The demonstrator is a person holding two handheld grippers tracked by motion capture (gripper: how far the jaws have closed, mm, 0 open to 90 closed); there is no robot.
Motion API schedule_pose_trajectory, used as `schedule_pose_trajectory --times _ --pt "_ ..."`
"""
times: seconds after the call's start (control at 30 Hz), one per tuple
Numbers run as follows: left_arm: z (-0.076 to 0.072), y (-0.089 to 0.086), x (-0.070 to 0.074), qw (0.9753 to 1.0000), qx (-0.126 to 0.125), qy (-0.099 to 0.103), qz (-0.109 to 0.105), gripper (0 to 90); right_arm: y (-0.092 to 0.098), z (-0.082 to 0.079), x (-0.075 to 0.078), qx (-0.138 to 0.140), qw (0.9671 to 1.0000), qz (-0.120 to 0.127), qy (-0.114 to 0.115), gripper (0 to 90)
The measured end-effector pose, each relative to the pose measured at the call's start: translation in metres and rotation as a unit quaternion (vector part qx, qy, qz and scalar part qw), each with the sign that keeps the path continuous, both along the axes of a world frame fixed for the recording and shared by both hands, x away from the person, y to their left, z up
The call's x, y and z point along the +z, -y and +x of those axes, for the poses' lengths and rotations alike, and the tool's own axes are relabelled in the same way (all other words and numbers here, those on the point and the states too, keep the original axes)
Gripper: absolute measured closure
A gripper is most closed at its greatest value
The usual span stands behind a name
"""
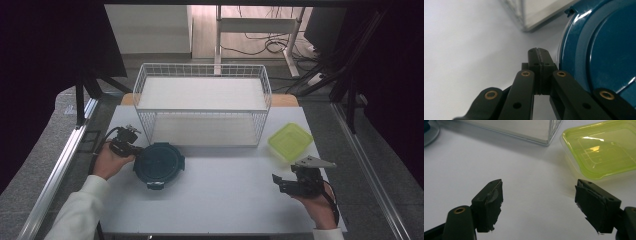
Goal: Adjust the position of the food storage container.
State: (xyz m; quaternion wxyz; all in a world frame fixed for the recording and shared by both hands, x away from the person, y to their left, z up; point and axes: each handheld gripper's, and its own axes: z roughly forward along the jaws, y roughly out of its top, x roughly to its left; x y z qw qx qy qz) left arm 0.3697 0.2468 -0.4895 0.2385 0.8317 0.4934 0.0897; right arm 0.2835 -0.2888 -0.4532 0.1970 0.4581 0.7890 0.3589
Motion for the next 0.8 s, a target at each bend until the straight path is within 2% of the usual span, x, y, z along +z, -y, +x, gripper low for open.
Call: schedule_pose_trajectory --times 0.07,0.17,0.3,0.33,0.43,0.5,0.67,0.8 --pt "-0.001 0.008 0.001 0.9998 -0.013 -0.001 -0.015 90.0 0.001 0.0 0.0 -0.002 1.0 0.0 -0.001 22.4" --pt "-0.003 0.023 0.003 0.9997 -0.025 0.002 -0.006 90.0 0.002 0.0 0.0 -0.003 1.0 0.001 -0.001 22.4" --pt "-0.004 0.034 0.002 0.9992 -0.04 -0.003 -0.004 90.0 0.003 -0.001 0.0 -0.005 1.0 0.001 -0.002 22.4" --pt "-0.004 0.037 0.002 0.9987 -0.05 -0.007 0.001 90.0 0.003 -0.001 0.0 -0.005 1.0 0.001 -0.002 22.4" --pt "-0.007 0.051 0.0 0.9985 -0.053 -0.003 -0.006 90.0 0.003 -0.001 0.001 -0.005 1.0 0.002 0.0 22.4" --pt "-0.009 0.055 0.001 0.998 -0.063 -0.009 -0.004 90.0 0.003 -0.001 0.001 -0.004 1.0 0.002 0.0 22.4" --pt "-0.016 0.069 0.002 0.9976 -0.067 -0.011 -0.004 90.0 0.002 0.0 0.0 -0.002 1.0 0.001 0.0 22.4" --pt "-0.02 0.078 0.002 0.9969 -0.077 -0.013 -0.01 90.0 0.001 0.0 0.0 -0.002 1.0 0.001 -0.001 22.4"
